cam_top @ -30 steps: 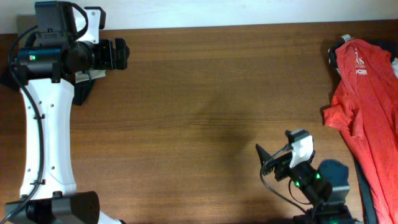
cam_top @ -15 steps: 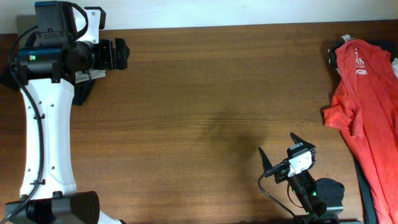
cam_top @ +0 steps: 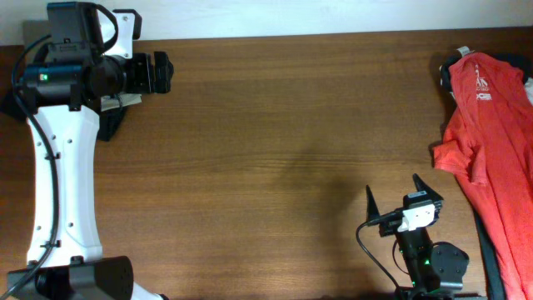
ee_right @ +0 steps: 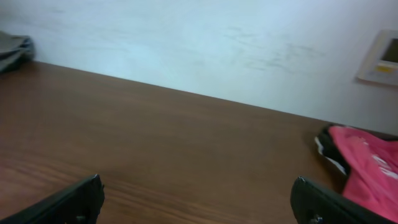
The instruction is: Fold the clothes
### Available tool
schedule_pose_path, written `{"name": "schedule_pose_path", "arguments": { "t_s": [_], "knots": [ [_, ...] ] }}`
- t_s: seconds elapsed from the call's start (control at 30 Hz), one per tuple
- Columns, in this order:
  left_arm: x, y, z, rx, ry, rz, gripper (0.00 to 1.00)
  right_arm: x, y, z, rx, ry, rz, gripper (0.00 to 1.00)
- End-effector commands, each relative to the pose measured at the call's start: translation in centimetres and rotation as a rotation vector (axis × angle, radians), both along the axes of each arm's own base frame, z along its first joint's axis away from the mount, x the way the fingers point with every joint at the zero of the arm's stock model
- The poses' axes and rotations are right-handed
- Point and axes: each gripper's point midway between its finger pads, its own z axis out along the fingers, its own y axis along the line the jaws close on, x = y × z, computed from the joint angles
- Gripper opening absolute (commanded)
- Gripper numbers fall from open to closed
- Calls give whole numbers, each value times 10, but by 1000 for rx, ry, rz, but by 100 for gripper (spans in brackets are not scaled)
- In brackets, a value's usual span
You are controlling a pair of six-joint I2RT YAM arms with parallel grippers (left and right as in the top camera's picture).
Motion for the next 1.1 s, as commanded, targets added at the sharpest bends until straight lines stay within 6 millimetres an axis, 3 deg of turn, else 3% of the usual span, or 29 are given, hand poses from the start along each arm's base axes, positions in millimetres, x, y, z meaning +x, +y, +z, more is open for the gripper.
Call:
{"name": "schedule_pose_path", "arguments": {
  "t_s": [0.0, 0.23, 0.9, 1.0, 1.07],
  "knots": [
    [-5, -2, 9, -8, -21, -5, 99, 1, -25, -4, 7, 9, -134, 99],
    [-5, -2, 9, -8, -21, -5, 99, -1, -50, -4, 8, 9, -234, 99],
    [-5, 0, 8, 0, -16, 2, 99, -1, -50, -4, 8, 9, -233, 99],
    [-19, 0, -3, -3, 56, 3, 99, -1, -50, -4, 8, 9, -233, 99],
    [-40, -9, -11, -43, 139, -11, 99, -1, -50, -4, 8, 9, -233, 99]
  ]
}}
